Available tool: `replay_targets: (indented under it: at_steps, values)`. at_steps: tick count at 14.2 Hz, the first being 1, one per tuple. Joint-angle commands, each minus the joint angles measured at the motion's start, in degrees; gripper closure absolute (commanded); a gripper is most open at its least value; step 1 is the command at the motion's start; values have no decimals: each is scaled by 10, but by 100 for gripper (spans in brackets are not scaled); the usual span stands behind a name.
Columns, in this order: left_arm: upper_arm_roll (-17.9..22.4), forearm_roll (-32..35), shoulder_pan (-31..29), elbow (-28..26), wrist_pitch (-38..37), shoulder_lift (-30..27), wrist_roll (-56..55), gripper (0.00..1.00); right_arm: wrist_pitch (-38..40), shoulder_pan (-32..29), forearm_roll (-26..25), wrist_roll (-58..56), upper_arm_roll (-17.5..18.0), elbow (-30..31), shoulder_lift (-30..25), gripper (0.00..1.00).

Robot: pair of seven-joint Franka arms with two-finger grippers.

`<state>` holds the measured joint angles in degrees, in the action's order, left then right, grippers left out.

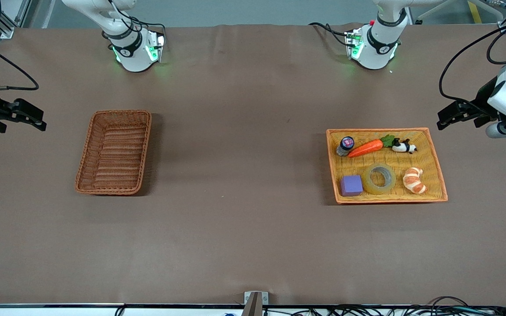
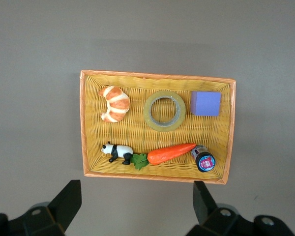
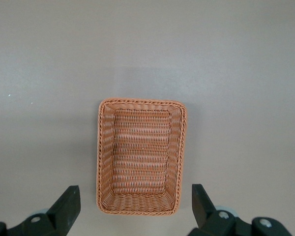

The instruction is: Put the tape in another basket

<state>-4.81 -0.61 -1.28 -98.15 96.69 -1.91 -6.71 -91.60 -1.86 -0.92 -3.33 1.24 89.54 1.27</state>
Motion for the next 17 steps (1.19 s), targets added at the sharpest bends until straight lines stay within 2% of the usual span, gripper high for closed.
replay_targets:
  at_steps: [1,8,12,17]
  values:
    - [0,4,2,3,1,-1,3,0,1,4,4,-6,-3,8,-8,0]
    - [2,8,-6,20,-1,10,31,0,1,12,3,-6,-5,8,-8,0]
    - [1,3,-16,8,-17,14,28,0,3,12,3,-6,-5,9,-9,0]
    - [-1,3,-17,-4,-13,55,39,0,3,11,3,-6,-5,9,-11,0]
